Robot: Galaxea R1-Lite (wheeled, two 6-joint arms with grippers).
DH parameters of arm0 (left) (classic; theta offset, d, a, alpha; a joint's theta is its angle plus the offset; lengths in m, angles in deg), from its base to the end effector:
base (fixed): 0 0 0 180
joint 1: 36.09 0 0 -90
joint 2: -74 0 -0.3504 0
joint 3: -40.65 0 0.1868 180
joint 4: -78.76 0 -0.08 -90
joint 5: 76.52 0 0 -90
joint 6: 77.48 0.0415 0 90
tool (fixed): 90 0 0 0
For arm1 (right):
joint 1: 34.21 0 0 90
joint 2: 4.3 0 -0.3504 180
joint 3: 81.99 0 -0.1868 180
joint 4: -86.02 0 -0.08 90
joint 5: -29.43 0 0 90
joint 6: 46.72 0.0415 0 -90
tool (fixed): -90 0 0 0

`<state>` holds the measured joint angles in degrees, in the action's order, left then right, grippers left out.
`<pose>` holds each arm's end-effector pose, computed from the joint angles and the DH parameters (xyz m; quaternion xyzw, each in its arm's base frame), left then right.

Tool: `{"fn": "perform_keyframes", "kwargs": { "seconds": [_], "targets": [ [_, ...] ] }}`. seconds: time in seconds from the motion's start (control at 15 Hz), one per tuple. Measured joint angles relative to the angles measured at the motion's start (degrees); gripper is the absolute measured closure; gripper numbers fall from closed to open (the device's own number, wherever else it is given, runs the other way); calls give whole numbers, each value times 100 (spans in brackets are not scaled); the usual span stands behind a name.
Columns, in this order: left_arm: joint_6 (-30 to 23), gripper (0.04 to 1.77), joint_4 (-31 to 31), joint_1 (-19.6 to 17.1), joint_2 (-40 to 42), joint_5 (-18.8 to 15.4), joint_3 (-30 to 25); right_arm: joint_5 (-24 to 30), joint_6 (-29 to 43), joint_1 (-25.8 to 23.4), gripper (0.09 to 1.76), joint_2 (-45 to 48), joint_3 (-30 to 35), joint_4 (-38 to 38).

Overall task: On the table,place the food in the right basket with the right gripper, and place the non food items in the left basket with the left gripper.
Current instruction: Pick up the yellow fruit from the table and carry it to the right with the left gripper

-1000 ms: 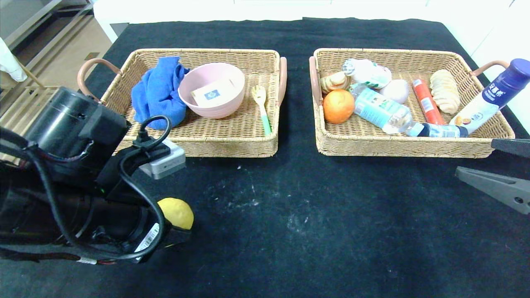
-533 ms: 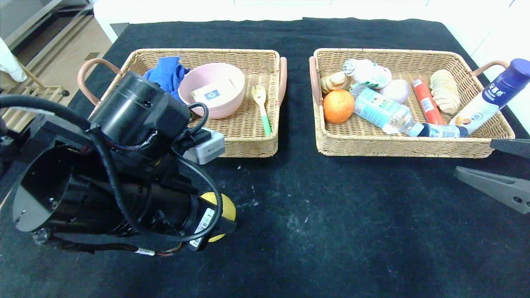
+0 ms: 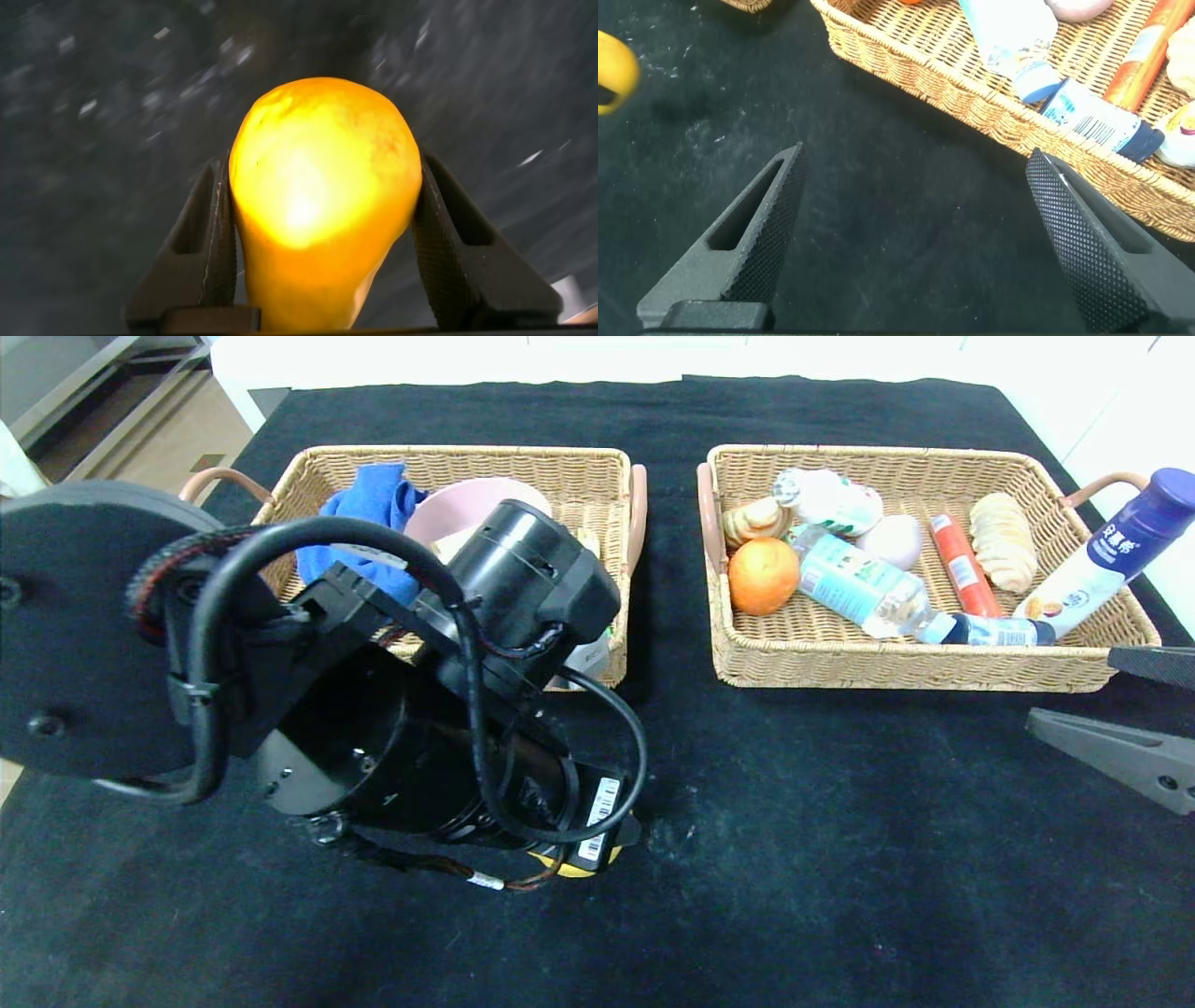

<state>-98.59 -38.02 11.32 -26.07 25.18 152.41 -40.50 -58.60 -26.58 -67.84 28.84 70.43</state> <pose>0.2222 -0.2293 0.2884 0.0538 0.4223 -0.2022 0.8820 0.1438 0.0336 0.3114 -0.0907 0.0612 0.2461 0.9630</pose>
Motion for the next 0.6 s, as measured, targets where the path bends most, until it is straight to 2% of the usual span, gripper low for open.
{"fn": "perform_keyframes", "kwargs": {
  "seconds": [0.27,0.6],
  "targets": [
    [-168,72,-61,178,-413,45,360,5,2,-9,14,0,-2,0],
    [-168,72,-72,219,-730,34,599,5,2,-11,14,0,-2,0]
  ]
}}
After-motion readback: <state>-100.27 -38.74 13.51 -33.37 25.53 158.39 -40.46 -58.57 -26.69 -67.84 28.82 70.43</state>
